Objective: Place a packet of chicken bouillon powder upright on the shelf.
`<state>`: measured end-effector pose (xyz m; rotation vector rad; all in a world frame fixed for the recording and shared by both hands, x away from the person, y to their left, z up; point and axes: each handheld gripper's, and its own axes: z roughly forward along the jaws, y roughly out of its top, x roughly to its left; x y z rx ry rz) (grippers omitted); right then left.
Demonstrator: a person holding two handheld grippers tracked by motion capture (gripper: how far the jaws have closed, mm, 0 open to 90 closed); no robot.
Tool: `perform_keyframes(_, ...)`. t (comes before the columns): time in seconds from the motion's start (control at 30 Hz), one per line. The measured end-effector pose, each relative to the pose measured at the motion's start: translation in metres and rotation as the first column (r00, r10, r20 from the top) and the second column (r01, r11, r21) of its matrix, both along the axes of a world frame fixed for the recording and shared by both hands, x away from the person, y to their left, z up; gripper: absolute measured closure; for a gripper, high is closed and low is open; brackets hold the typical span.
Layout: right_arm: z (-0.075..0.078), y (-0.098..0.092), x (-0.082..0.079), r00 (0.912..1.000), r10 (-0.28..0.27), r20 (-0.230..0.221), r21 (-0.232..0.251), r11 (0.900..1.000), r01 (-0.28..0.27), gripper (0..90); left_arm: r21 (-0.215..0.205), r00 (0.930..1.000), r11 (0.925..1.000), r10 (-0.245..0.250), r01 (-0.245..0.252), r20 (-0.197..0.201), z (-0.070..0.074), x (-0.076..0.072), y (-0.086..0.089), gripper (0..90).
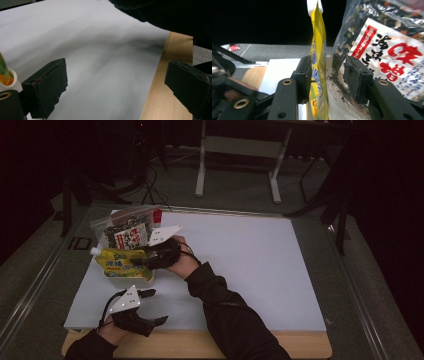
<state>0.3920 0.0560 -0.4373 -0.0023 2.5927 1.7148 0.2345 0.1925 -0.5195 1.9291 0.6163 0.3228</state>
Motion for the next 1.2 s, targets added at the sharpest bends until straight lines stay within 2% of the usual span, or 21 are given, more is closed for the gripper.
perform_keyframes(0.2, 0.008, -0.016, -0.002, 0.9998, -0.015, -0.012, 0.031, 0.999, 0.016, 55.0, -0.003, 1.0000, 1.0000, 0.002, -0.002, 0.000, 0.000, 0.001, 0.000, 5.2)
perform_keyframes(0.37, 0.008, -0.036, -0.007, 0.9988, -0.049, -0.011, 0.020, 0.999, 0.049, 50.1, -0.003, 1.0000, 1.0000, 0.001, -0.001, 0.001, 0.001, 0.001, -0.001, 5.2)
perform_keyframes(0.43, 0.007, -0.043, -0.009, 0.9975, -0.071, 0.003, 0.010, 0.997, 0.071, 47.8, -0.008, 1.0000, 1.0000, 0.002, -0.002, -0.001, 0.001, 0.001, -0.001, 5.2)
perform_keyframes(0.57, 0.005, -0.057, -0.009, 0.9929, -0.119, 0.001, 0.005, 0.993, 0.119, 34.6, -0.013, 1.0000, 0.9999, 0.003, -0.003, -0.007, 0.000, 0.001, -0.002, 5.2)
perform_keyframes(0.63, 0.003, -0.065, -0.010, 0.9898, -0.142, 0.008, 0.007, 0.990, 0.142, 28.2, -0.013, 1.0000, 0.9999, 0.003, -0.003, -0.004, 0.000, 0.001, -0.002, 5.2)
perform_keyframes(0.73, -0.001, -0.076, -0.009, 0.9848, -0.172, -0.021, 0.024, 0.985, 0.173, 21.1, -0.013, 1.0000, 0.9999, 0.001, -0.001, -0.005, 0.001, 0.001, -0.002, 5.2)
perform_keyframes(0.8, -0.002, -0.080, -0.008, 0.9822, -0.186, -0.026, 0.022, 0.982, 0.186, 19.8, -0.015, 1.0000, 0.9999, 0.000, 0.000, -0.007, 0.001, 0.001, -0.003, 5.2)
perform_keyframes(0.83, -0.004, -0.085, -0.008, 0.9795, -0.198, -0.034, 0.027, 0.980, 0.199, 19.8, -0.015, 1.0000, 0.9999, 0.000, 0.000, -0.007, 0.001, 0.001, -0.003, 5.2)
perform_keyframes(0.87, -0.009, -0.094, -0.008, 0.9737, -0.223, -0.048, 0.043, 0.973, 0.225, 14.4, -0.012, 1.0000, 0.9999, -0.002, 0.002, -0.003, 0.001, 0.001, -0.003, 5.2)
perform_keyframes(0.97, -0.016, -0.108, -0.007, 0.9659, -0.255, -0.047, 0.018, 0.967, 0.256, 14.4, -0.012, 1.0000, 0.9999, -0.003, 0.003, -0.005, 0.000, 0.001, -0.003, 5.2)
perform_keyframes(1.2, -0.032, -0.134, -0.008, 0.9486, -0.310, -0.063, -0.007, 0.951, 0.310, 14.8, -0.009, 0.9999, 0.9999, -0.006, 0.006, -0.010, -0.001, 0.003, -0.005, 5.2)
